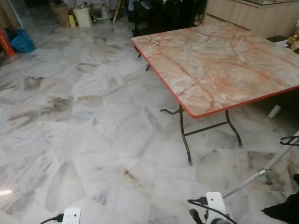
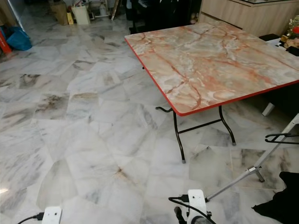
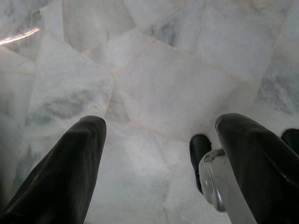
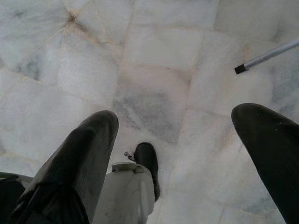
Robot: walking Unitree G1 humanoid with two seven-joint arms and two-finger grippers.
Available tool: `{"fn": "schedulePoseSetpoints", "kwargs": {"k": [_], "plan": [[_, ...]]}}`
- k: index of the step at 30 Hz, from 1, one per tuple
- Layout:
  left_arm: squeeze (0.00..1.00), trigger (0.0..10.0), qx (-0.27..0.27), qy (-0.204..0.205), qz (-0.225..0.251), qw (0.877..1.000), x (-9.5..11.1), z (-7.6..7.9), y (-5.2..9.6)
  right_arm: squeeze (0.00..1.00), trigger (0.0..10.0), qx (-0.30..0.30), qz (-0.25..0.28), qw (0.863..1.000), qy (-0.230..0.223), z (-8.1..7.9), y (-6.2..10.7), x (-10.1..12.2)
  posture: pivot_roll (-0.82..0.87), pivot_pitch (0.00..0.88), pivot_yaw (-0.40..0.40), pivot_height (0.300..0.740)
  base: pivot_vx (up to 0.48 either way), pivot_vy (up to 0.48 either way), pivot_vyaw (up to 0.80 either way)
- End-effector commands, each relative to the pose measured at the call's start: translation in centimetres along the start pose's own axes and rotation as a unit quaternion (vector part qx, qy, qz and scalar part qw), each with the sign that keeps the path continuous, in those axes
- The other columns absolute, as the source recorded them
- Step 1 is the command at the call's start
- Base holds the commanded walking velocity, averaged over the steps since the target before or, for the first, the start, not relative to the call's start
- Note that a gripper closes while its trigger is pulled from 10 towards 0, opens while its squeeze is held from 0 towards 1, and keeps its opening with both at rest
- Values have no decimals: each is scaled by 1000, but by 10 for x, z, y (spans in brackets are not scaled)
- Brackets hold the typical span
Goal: Hang hanger
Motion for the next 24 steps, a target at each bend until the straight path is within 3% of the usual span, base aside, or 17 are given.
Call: {"fn": "schedulePoseSetpoints", "kwargs": {"k": [1,7,12,15,20,24], "plan": [[0,10000,9,-1,-26,1000,-13,-4,2,0,10000,0,1,1000,11,1,0,-1,-113,0,41,740,0,-281,-744],[0,10000,0,0,-29,1000,-20,1,4,0,10000,-6,2,1000,9,12,2,2,-119,0,49,740,0,0,-738],[0,10000,-2,-5,-30,1000,-22,2,5,0,10000,-15,2,1000,5,24,3,5,-118,0,59,740,0,-293,-738],[0,10000,-7,-27,-28,999,-22,1,5,0,10000,-19,-1,1000,4,29,4,4,-118,0,66,740,0,-80,-738],[0,10000,-8,-31,-27,999,-22,0,5,0,10000,-18,-4,1000,4,28,4,2,-118,0,71,740,0,-384,-738],[0,10000,-5,-26,-29,999,-21,-3,5,0,10000,-14,-7,1000,3,23,3,1,-117,0,73,740,0,0,-741]]}}
Point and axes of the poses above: a point about 5 cm out from each wrist's last joint towards the gripper, its own y axis pointing back from the gripper into the wrist, its own x axis along the axis of the wrist's last joint, z = x × y, the point moved 1 cm from there along -y, pointing out of the wrist towards the gripper
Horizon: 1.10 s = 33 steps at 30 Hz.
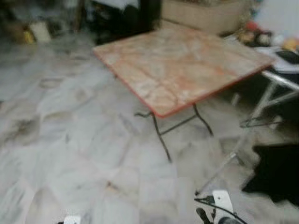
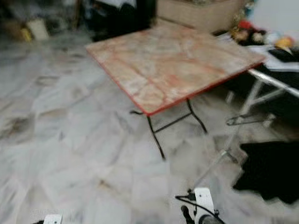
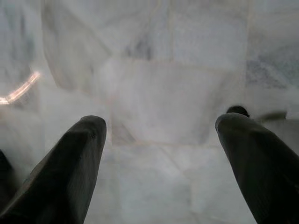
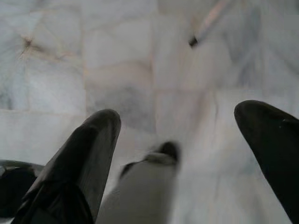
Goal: Hang hanger
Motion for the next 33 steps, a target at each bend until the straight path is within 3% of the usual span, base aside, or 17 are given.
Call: {"fn": "schedulePoseSetpoints", "kwargs": {"k": [1,4,7,14,26,33], "plan": [[0,10000,-10,2,-5,1000,-3,6,1,0,10000,-7,-3,1000,-2,4,0,0,-117,0,73,740,0,0,-738],[0,10000,-10,1,-5,1000,-3,6,1,0,10000,-7,-3,1000,-2,4,0,0,-117,0,73,740,0,0,-738],[0,10000,-8,3,-3,1000,0,5,0,0,10000,1,2,1000,-10,-15,-3,4,-120,0,70,740,0,0,-738],[0,10000,-8,11,-12,1000,-4,4,0,0,10000,0,5,1000,-10,-17,-4,8,-125,0,56,740,0,0,-738],[0,10000,-8,26,-12,1000,-4,8,0,0,10000,-22,6,1000,-3,21,3,8,-124,0,12,740,0,0,-738],[0,10000,-12,16,-13,1000,-3,8,0,0,10000,-27,10,999,-15,23,3,9,-132,0,15,740,0,-305,-739]]}}
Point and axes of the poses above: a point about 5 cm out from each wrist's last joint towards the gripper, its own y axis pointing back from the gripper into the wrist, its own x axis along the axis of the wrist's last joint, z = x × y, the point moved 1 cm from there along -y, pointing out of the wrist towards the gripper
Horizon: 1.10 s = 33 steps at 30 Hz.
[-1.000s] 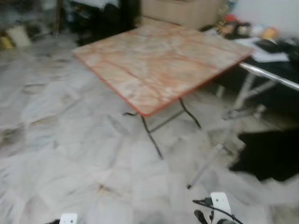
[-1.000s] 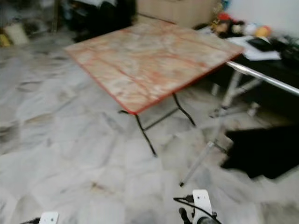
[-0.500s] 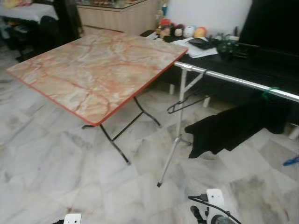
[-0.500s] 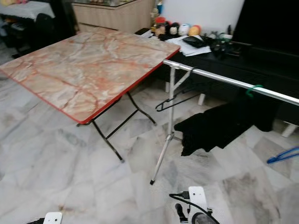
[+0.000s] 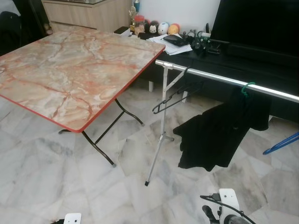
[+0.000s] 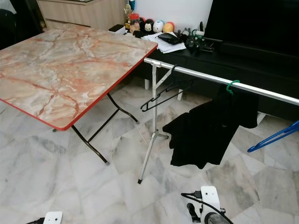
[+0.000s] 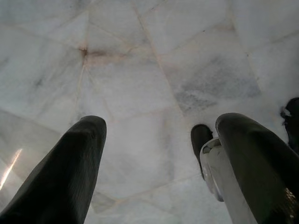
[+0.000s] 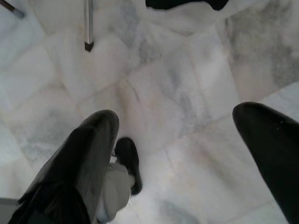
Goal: Hang hanger
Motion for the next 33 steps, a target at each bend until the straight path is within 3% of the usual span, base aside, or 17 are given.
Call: {"fn": "schedulePoseSetpoints", "kwargs": {"k": [1,2,5,14,19,21,29,33], "plan": [[0,10000,5,15,-8,1000,-1,-3,0,0,10000,0,-3,1000,-4,-1,0,-4,-132,0,14,740,0,0,-738],[0,10000,6,18,-7,1000,0,-4,0,0,10000,2,-4,1000,-4,-4,0,-4,-133,0,15,740,0,0,-738],[0,10000,15,11,1,1000,8,-26,0,0,10000,6,-4,1000,-3,-10,-1,-4,-136,0,18,740,0,0,-738],[0,10000,15,9,1,1000,9,-30,0,0,10000,11,-3,1000,-8,-21,-3,-3,-133,0,23,740,0,0,-738],[0,10000,2,3,-4,1000,-3,-7,1,0,10000,12,-2,1000,-8,-21,-3,-3,-133,0,28,740,0,0,-738],[0,10000,-3,2,-4,1000,-4,4,1,0,10000,8,-1,1000,-9,-14,-2,-2,-134,0,30,740,0,0,-738],[0,10000,-10,-1,-8,1000,-11,15,2,0,10000,3,-2,1000,-10,-4,0,-2,-131,0,35,740,0,0,-738],[0,10000,-9,-2,-11,1000,-16,15,4,0,10000,11,-5,1000,-8,-14,-1,-7,-133,0,38,740,0,0,-738]]}}
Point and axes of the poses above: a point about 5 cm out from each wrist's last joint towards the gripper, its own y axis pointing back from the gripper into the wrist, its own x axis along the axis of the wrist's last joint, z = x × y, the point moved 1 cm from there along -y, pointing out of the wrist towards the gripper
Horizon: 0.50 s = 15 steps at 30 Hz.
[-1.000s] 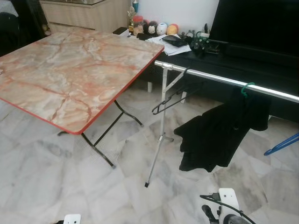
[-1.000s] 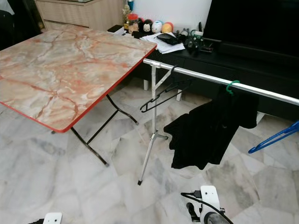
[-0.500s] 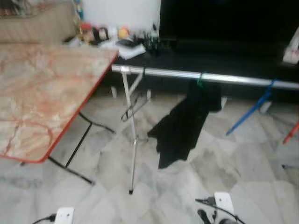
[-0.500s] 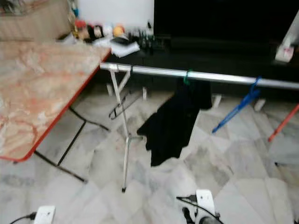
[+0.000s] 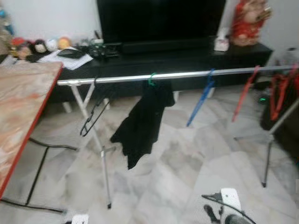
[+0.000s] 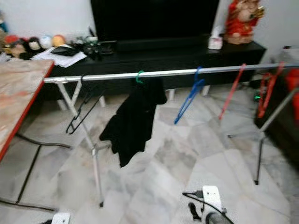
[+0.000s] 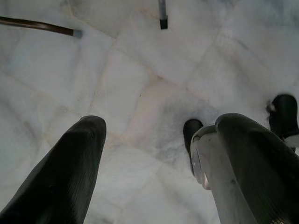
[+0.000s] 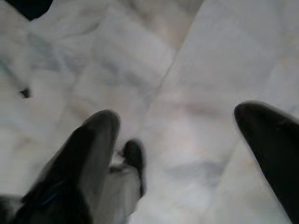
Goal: Hang hanger
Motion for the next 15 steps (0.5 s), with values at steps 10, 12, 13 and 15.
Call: {"fn": "schedulePoseSetpoints", "kwargs": {"k": [10,12,13,15], "plan": [[0,10000,-8,-14,-9,1000,-10,15,2,0,10000,12,-1,1000,3,-27,-4,2,-135,0,48,740,0,0,-736],[0,10000,-9,-14,-10,1000,-11,17,3,0,10000,12,-1,1000,3,-28,-4,2,-135,0,48,740,0,0,-731],[0,10000,-9,-14,-10,1000,-11,17,3,0,10000,12,-1,1000,3,-28,-4,2,-135,0,48,740,0,0,-731],[0,10000,-7,-14,-9,1000,-10,13,2,0,10000,12,1,1000,4,-26,-4,4,-136,0,48,740,0,0,-734]]}}
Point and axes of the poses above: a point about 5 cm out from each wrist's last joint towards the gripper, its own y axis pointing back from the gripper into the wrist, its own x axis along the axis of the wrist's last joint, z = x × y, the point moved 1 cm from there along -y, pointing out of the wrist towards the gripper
